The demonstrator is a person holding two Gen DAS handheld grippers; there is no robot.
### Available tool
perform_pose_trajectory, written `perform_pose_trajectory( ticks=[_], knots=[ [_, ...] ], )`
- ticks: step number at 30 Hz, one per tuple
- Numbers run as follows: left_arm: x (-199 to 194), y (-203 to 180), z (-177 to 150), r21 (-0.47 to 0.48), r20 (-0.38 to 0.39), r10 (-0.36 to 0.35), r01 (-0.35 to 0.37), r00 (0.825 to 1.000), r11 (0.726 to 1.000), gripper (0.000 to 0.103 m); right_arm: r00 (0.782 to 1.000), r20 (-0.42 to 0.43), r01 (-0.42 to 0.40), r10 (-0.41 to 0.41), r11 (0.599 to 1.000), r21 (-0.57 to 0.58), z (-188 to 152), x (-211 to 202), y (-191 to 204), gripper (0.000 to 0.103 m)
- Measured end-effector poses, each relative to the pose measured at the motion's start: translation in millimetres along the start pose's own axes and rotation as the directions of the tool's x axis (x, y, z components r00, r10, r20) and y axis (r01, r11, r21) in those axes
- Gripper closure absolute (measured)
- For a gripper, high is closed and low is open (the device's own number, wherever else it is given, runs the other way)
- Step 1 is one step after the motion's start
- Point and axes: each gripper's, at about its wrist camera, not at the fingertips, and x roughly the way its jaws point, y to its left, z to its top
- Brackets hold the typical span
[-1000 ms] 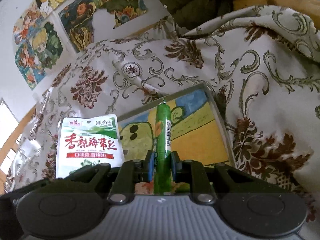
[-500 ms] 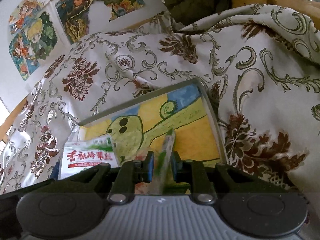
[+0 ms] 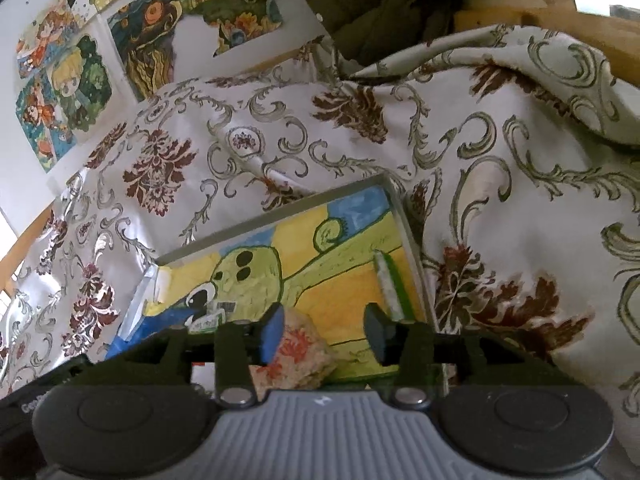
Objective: Organize snacks
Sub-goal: 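Lower the sausage stick into the tray with the right tool while the left tool places the seaweed packet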
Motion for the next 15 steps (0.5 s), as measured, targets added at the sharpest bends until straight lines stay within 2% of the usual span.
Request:
perform_pose_trajectory(
  ticks=[3, 8, 10, 15],
  knots=[
    [-10.5, -0.9, 4.0, -0.006, 0.021, 0.018, -0.018, 1.000, 1.000, 0.005, 1.000, 0.022, 0.000, 0.000, 1.000, -0.014, 2.0, -9.5, 2.9, 0.034],
    [-34.4, -8.3, 10.6, 0.038, 0.073, 0.038, -0.040, 0.997, 0.998, 0.001, 0.998, 0.065, -0.002, 0.004, 0.999, -0.038, 4.0, -31.8, 8.5, 0.008],
    [-45.3, -12.5, 11.7, 0.059, 0.091, 0.048, -0.053, 0.995, 0.997, 0.001, 0.997, 0.078, -0.006, 0.009, 0.999, -0.048, 3.5, -42.3, 10.3, 0.001],
    [-73.1, -21.7, 9.7, 0.115, 0.139, 0.082, -0.098, 0.987, 0.988, 0.001, 0.993, 0.117, 0.005, 0.006, 0.996, -0.094, 0.3, -71.4, 18.1, 0.000]
  ],
)
